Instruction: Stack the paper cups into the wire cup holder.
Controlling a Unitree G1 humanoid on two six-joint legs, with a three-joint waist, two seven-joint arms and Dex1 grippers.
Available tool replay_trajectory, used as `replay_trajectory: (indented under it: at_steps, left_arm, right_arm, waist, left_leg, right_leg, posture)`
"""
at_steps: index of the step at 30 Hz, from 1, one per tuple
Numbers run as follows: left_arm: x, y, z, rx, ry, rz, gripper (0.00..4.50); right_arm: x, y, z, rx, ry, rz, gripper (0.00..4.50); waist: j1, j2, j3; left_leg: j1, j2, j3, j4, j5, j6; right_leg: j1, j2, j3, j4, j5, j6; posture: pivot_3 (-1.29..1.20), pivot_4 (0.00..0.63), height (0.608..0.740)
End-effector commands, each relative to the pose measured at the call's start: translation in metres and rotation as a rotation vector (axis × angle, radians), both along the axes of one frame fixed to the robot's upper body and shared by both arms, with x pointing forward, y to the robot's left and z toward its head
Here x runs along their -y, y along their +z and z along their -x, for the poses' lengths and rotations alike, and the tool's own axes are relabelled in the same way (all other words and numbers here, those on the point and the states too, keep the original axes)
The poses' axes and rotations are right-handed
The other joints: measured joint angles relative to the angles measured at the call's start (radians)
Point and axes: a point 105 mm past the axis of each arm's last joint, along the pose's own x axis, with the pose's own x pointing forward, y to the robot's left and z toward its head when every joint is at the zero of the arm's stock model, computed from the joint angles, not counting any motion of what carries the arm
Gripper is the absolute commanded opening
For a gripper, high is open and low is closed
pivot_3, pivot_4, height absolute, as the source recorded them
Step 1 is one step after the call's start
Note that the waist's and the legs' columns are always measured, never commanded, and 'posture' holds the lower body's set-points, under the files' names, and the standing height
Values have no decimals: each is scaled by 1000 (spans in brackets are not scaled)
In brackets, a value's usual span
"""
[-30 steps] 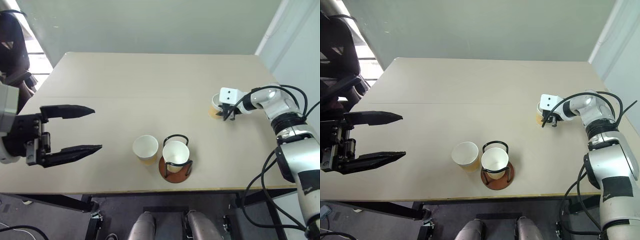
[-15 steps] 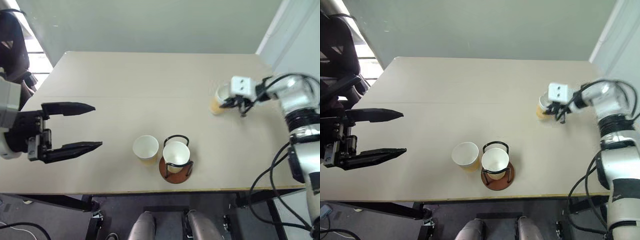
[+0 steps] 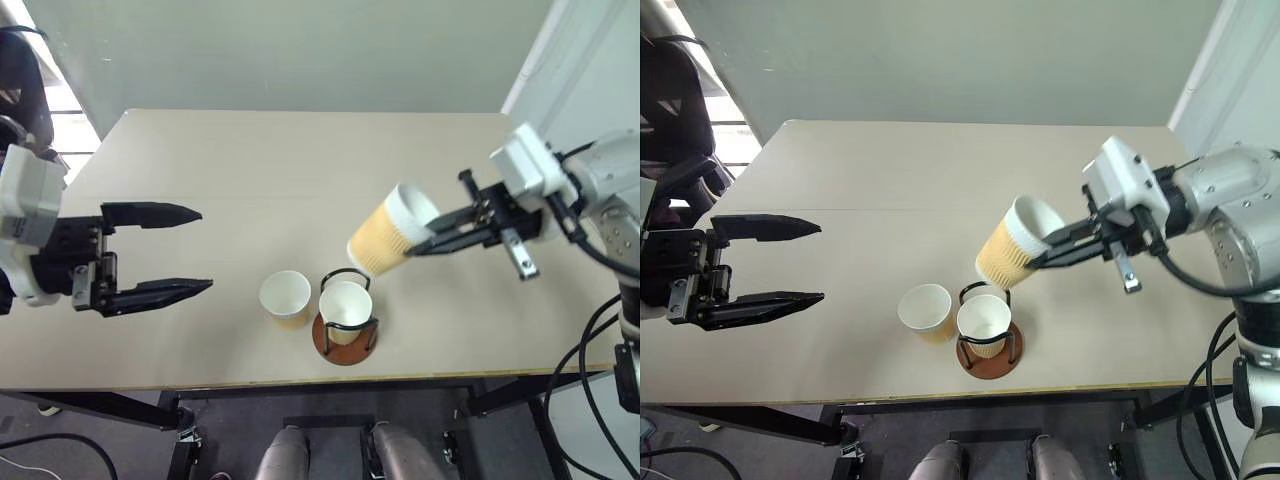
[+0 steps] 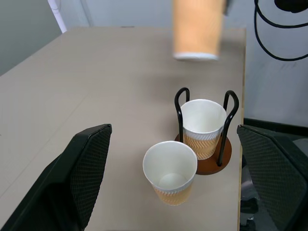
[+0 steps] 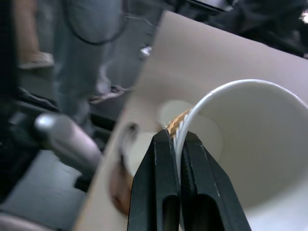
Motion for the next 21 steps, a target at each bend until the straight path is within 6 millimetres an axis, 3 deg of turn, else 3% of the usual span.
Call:
replay_trajectory:
  at_steps: [1,12,21]
  left_arm:
    - [0,6,1,32,-3,-23,4500]
    - [0,5,4,32,5,-31,4500]
    - [0,5,6,31,11,-34,4500]
  right_arm:
    - [-7,3,7,28,14,-10,19]
    - [-21,-40,-6,23,-11,83,19]
    - [-22,-45,-1,11,30,98,19]
  waist:
    - [-2,0,0]
    - [-4,-1,0]
    - [-4,-1,-1]
  left_leg:
    - [1,0,0,0,0,0]
    - [-3,0,1,-1,-2,3]
    - [-4,1,3,-1,-3,4]
  right_leg:
    - [0,0,1,0,0,0]
    - [-5,0,2,0,-1,-2]
    - [-5,0,2,0,-1,-2]
  posture:
    - [0,150,740]
    - [0,150,740]
    - [0,150,740]
